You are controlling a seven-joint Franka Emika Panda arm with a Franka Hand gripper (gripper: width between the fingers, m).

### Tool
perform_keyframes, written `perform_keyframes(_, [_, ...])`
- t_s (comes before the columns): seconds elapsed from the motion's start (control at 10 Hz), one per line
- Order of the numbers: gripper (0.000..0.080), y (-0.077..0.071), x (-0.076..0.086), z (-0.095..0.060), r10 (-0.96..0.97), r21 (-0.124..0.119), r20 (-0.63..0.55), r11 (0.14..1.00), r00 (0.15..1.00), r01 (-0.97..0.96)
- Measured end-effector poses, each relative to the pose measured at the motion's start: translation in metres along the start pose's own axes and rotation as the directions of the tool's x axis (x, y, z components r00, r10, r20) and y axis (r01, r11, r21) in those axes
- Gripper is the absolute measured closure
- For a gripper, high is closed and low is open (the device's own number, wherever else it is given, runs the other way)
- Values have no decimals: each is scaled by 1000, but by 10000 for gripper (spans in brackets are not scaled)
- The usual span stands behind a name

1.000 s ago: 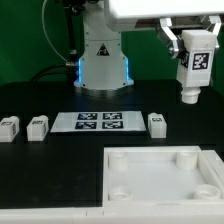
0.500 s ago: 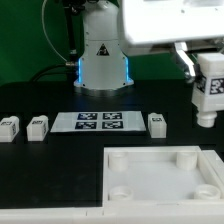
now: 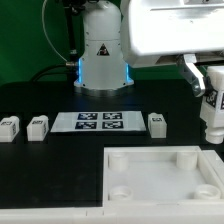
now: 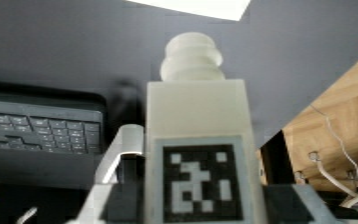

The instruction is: Assemble one leg

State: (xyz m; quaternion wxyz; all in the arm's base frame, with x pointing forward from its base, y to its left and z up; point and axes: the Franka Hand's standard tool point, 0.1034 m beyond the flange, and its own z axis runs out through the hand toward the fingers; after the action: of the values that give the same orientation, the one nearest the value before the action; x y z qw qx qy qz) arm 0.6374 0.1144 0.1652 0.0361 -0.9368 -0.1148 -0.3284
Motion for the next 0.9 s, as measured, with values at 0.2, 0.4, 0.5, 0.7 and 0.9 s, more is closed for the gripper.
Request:
perform_keyframes(0.2, [509,-4,-9,13,0,7,9,1000,1000,0])
perform_keyframes(0.4, [509,-11,-22,31,-1,16,11,1000,1000,1])
perform_keyframes(0.5, [509,-14,-29,39,-1,20,11,1000,1000,1])
perform_keyframes(0.7, [509,-20,-36,45,3,24,10,1000,1000,-3])
perform_keyframes(0.9, [509,-19,-37,45,3,24,15,1000,1000,-3])
